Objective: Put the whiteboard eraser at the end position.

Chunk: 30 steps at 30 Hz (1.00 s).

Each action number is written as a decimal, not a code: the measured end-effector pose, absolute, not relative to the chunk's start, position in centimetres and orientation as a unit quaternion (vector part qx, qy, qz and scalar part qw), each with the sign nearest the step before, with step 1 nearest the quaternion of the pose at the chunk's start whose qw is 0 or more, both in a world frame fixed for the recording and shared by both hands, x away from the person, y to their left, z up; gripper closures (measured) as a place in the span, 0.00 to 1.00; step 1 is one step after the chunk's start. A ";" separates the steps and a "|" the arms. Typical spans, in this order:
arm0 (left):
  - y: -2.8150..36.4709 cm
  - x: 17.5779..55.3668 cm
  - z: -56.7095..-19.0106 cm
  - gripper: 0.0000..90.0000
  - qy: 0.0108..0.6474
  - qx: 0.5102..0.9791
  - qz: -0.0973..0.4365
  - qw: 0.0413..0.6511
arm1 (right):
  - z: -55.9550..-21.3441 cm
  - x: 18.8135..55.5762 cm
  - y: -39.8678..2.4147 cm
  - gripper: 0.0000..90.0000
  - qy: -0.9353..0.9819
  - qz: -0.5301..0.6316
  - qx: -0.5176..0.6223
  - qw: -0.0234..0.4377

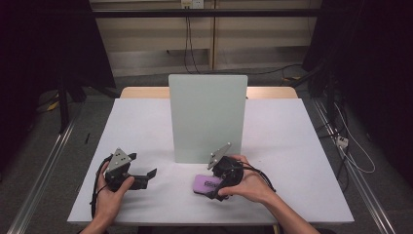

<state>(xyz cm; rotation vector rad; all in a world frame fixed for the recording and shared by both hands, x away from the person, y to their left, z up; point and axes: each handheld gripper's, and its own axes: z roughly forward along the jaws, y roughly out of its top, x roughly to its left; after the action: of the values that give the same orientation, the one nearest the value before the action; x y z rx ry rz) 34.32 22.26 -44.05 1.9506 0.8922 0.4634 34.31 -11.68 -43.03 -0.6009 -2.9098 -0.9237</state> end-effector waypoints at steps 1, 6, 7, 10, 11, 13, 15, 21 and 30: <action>22.3 34.3 -44.0 0.05 0.360 0.792 0.189 0.456 | -43.0 34.3 -11.7 0.11 -0.934 -0.299 -0.194 0.014; 22.5 34.3 -43.9 0.05 0.364 0.788 0.189 0.459 | -42.6 34.4 -12.0 0.12 -0.927 -0.318 -0.199 0.008; 22.5 34.3 -43.9 0.05 0.365 0.787 0.189 0.459 | -42.5 34.3 -12.0 0.11 -0.925 -0.321 -0.202 0.006; 22.5 34.4 -44.0 0.05 0.365 0.789 0.190 0.457 | -42.3 34.3 -12.3 0.12 -0.919 -0.332 -0.214 -0.002; 22.4 34.4 -44.0 0.05 0.364 0.789 0.189 0.456 | -42.3 34.3 -12.4 0.12 -0.916 -0.335 -0.219 -0.002; 22.4 34.3 -44.0 0.05 0.364 0.788 0.188 0.458 | -42.2 34.3 -12.6 0.14 -0.912 -0.339 -0.229 -0.014; 22.4 34.3 -44.0 0.05 0.365 0.789 0.188 0.457 | -42.2 34.3 -13.0 0.14 -0.908 -0.342 -0.239 -0.019; 22.4 34.3 -44.0 0.05 0.366 0.789 0.188 0.457 | -42.1 34.0 -14.1 0.14 -0.891 -0.364 -0.267 -0.041; 22.7 34.3 -43.9 0.05 0.379 0.781 0.193 0.457 | -42.2 33.5 -15.7 0.14 -0.867 -0.379 -0.313 -0.079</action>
<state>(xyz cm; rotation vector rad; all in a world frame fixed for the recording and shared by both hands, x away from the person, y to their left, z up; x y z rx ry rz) 34.30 22.67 -43.92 1.9259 0.9337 0.4747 33.54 -15.75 -42.22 -1.0363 -2.8702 -1.2562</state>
